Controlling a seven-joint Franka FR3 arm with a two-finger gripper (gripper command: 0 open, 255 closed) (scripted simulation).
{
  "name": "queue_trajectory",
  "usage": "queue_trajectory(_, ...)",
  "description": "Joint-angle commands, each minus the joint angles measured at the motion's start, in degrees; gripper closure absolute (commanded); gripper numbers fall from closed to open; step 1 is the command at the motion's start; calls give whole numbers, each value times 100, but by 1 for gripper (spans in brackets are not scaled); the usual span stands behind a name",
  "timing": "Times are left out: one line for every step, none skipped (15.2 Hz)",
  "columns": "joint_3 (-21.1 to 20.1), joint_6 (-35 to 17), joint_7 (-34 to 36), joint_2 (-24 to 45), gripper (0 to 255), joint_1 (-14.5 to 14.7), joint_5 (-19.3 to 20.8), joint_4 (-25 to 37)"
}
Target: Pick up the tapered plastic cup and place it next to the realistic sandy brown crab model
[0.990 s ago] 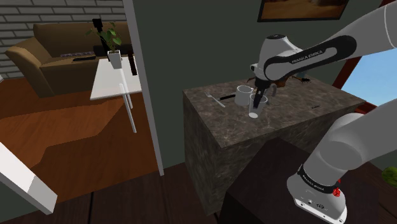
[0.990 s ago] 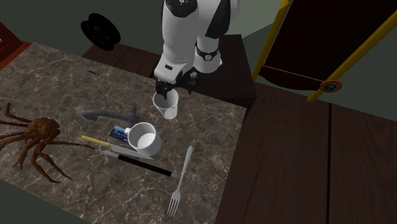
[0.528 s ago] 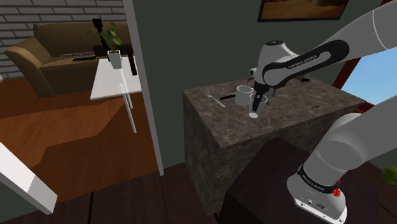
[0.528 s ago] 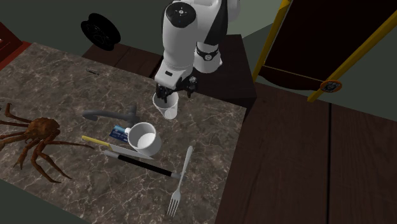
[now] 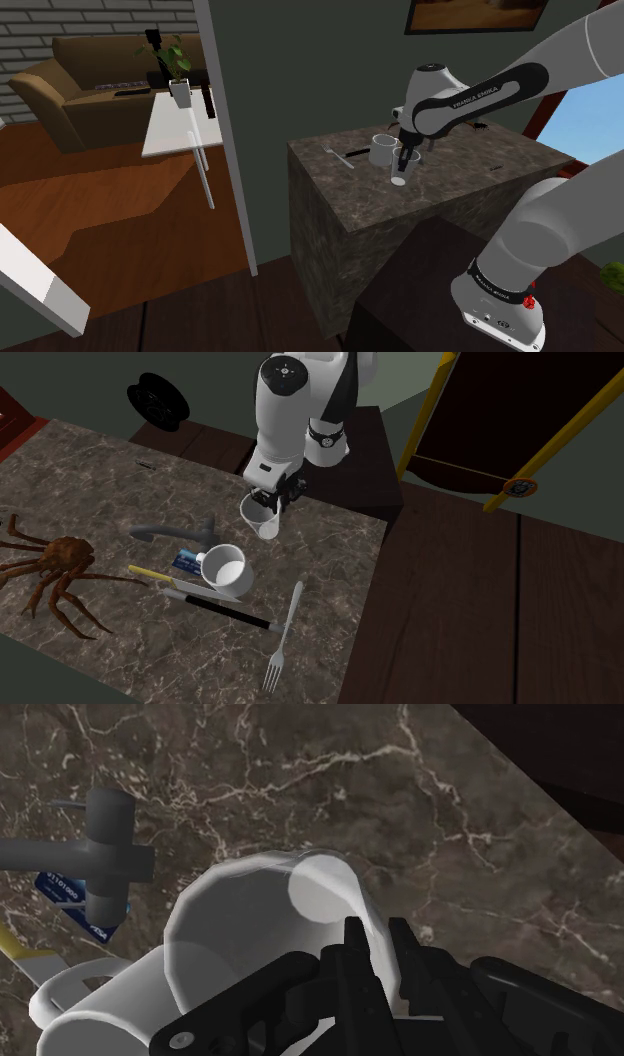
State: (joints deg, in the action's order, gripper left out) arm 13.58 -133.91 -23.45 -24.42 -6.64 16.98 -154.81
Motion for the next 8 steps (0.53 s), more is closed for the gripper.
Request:
queue_trajectory(2, -1, 0, 3, 255, -1, 1, -2)
queue_trajectory(3, -1, -1, 4, 255, -2, 1, -1)
queue_trajectory(3, 0, -2, 6, 255, -1, 0, 1)
queue_trajectory(3, -1, -2, 6, 255, -2, 1, 1)
queue_trajectory(4, -1, -3, 8, 255, -1, 0, 3)
queue_trajectory(2, -3, 0, 4, 255, -2, 1, -3)
queue_trajectory(-7, 94, -13, -54, 255, 3, -13, 36)
queue_trajectory(-16, 190, -25, -109, 255, 7, -26, 77)
